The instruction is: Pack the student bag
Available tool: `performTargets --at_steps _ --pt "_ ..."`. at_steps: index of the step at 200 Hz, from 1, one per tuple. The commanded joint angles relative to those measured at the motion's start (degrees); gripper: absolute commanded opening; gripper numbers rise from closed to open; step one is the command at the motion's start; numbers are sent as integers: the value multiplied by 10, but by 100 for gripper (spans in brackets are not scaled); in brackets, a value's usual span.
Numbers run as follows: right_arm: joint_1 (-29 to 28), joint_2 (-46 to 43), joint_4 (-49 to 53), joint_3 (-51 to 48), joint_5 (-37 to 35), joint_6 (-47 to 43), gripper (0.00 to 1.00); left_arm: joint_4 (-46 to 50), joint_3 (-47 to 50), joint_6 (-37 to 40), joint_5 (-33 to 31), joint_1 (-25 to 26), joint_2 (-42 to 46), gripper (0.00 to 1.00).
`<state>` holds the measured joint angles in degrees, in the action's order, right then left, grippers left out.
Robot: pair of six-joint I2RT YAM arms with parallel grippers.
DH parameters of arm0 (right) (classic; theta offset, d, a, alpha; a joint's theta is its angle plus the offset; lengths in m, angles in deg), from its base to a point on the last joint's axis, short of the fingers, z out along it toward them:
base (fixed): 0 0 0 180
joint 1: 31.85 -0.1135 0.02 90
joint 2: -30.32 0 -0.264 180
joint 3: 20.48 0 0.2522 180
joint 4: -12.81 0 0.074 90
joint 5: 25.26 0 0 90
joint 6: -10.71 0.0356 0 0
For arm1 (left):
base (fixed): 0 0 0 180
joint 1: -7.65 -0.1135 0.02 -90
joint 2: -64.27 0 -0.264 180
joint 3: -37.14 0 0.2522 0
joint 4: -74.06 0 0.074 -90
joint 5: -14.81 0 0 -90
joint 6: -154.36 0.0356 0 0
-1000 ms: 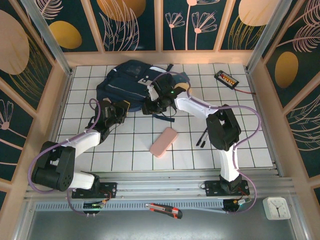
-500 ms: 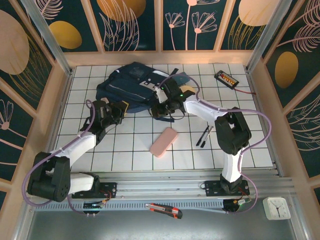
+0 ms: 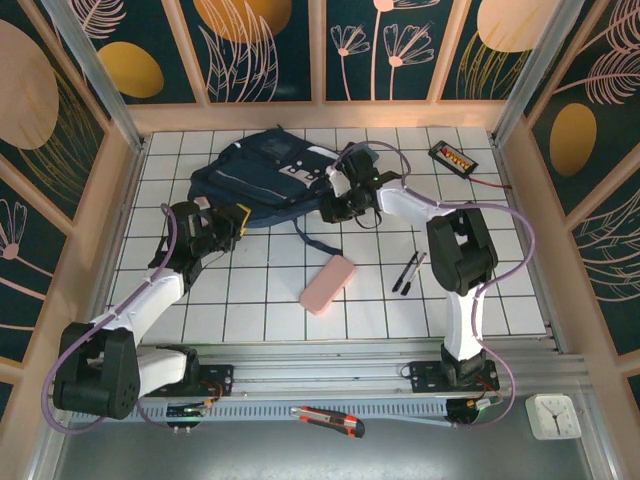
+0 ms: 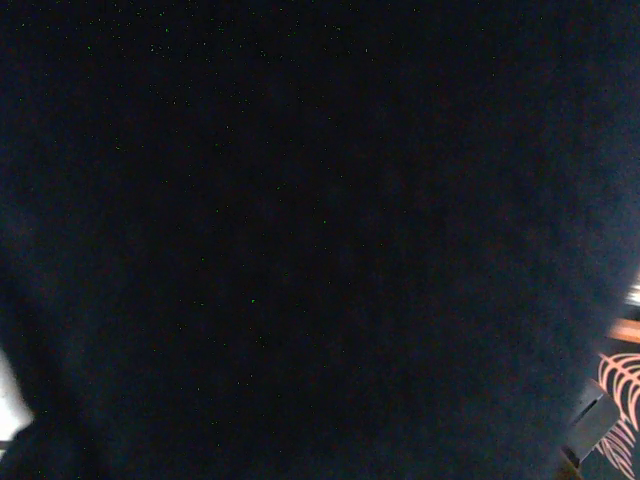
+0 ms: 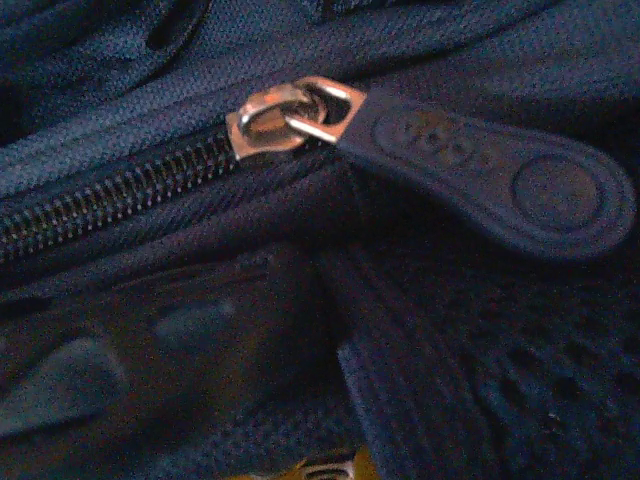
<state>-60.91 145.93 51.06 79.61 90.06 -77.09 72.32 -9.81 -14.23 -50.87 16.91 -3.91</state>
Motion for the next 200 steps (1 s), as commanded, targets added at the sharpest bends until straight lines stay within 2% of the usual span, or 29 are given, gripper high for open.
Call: performTargets --at_steps 1,29,49,56,62,63,68,70,72,91,97,111,142,156,176,200 --pt "95 53 23 29 -143 13 0 -16 -9 20 -33 -36 24 0" --pt "116 81 8 56 -141 24 0 0 -18 30 -32 -41 24 0" --pt "118 89 17 75 -104 23 1 -2 -18 33 -31 -41 22 0" --pt "118 84 15 73 -92 26 24 -6 -17 32 -28 -41 19 0" --pt "115 76 11 67 -85 27 52 -7 -15 31 -25 -41 17 0" --pt "114 76 10 65 -84 27 54 -7 -15 30 -25 -41 16 0" --pt "113 64 7 56 -83 28 87 -7 -13 30 -24 -40 16 0" --pt "111 60 5 53 -83 28 95 -7 -12 30 -24 -41 16 0" --pt "110 55 3 49 -83 28 98 -7 -11 29 -24 -41 16 0" --pt "97 -3 -24 1 -80 33 99 -1 1 27 -21 -41 22 0" --pt "93 -22 -30 -12 -84 34 99 6 4 28 -21 -41 26 4" --pt "89 -66 -44 -45 -101 45 99 29 9 33 -20 -41 37 29" --pt "95 -134 -62 -75 -135 72 99 112 5 57 -31 -41 76 74" --pt "102 -152 -79 -75 -128 80 99 160 -10 81 -40 -40 89 98" --pt "122 -147 -85 -50 -103 114 99 239 -52 132 -64 -41 96 99" --pt "144 -104 -19 30 -50 159 99 338 -135 232 -117 -41 76 98"
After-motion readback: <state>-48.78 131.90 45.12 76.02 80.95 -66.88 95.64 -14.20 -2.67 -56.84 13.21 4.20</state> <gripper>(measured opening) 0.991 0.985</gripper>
